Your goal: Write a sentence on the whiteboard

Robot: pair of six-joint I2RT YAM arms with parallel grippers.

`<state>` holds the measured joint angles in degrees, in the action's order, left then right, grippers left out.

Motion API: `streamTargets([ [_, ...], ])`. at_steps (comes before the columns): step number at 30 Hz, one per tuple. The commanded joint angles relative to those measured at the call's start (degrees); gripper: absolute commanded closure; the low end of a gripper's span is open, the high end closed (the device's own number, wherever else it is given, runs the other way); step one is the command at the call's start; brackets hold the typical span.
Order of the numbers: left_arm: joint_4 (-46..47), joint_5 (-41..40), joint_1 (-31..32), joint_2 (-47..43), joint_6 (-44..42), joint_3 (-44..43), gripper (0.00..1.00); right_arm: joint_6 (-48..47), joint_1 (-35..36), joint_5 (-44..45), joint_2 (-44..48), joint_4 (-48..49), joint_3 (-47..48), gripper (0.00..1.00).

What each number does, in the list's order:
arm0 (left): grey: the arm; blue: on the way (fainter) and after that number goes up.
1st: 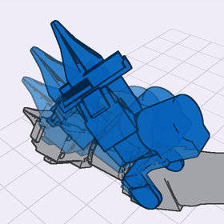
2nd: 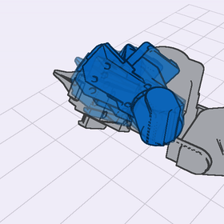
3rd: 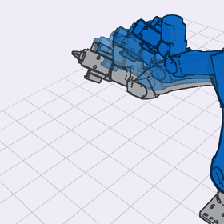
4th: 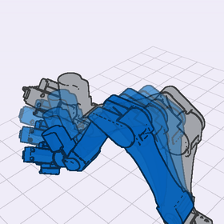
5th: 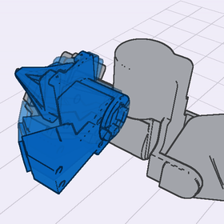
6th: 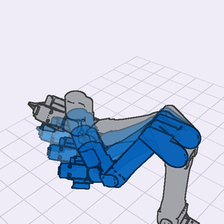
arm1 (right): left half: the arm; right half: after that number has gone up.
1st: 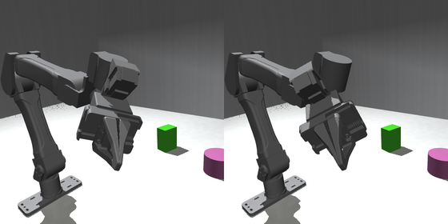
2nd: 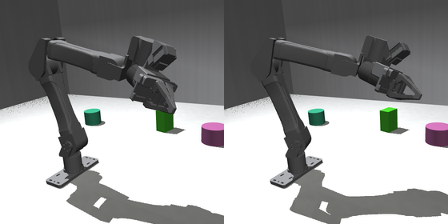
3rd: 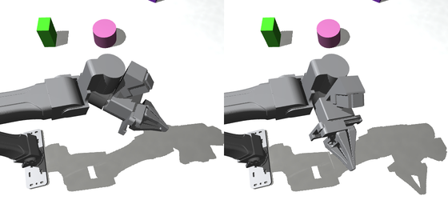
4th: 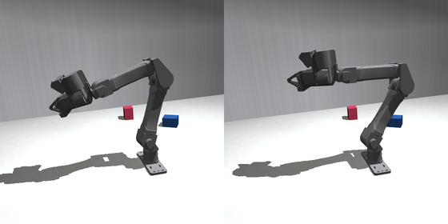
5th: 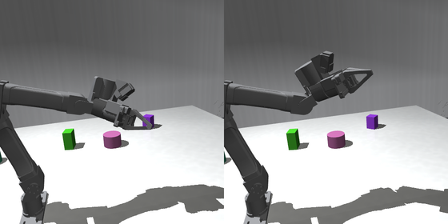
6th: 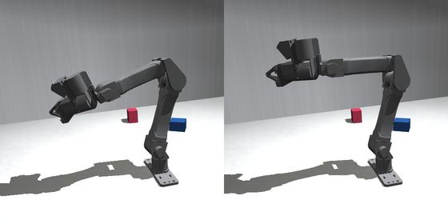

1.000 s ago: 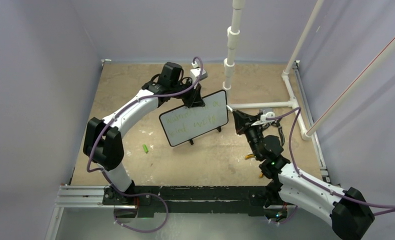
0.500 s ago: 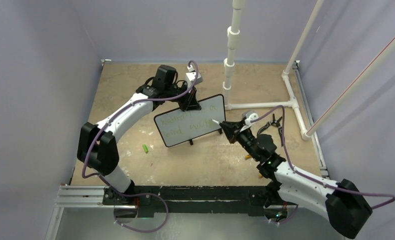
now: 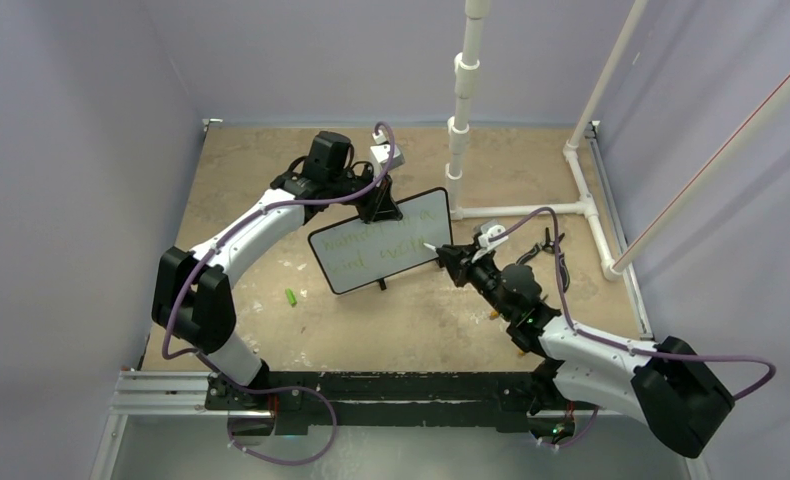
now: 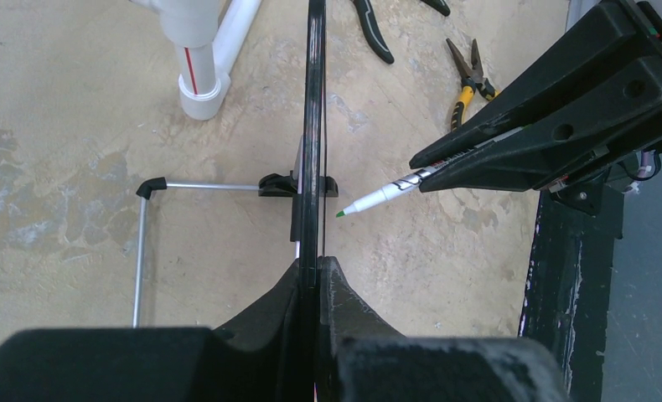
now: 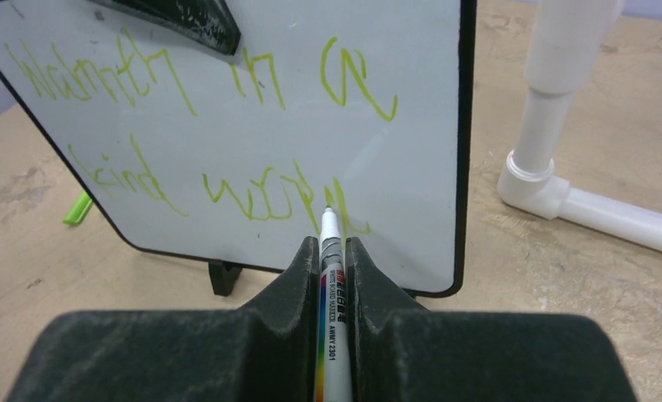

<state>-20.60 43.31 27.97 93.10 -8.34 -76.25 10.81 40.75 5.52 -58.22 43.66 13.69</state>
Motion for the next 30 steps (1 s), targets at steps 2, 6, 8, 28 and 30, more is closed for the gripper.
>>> streamTargets([
  [2,-3.9,2.2,1.3,2.5,-0.2,3.5,1.0,-1.6,-0.1,2.9,-1.8,5.2,2.9,1.0],
  [6,-3.9,2.4,1.3,2.4,-0.2,3.5,1.0,-2.2,-0.1,3.2,-2.9,6.1,3.5,1.0],
  [8,-3.9,2.5,1.3,2.4,-0.2,3.5,1.0,-2.2,-0.1,3.3,-3.5,6.4,3.8,1.0],
  [28,-3.7,2.7,1.3,1.9,-0.2,3.6,1.0,-2.4,-0.1,1.8,-6.6,5.6,4.8,1.0],
  [30,-3.6,2.7,1.3,1.9,-0.3,3.6,1.0,-2.3,-0.1,2.5,-6.4,5.6,4.8,1.0],
])
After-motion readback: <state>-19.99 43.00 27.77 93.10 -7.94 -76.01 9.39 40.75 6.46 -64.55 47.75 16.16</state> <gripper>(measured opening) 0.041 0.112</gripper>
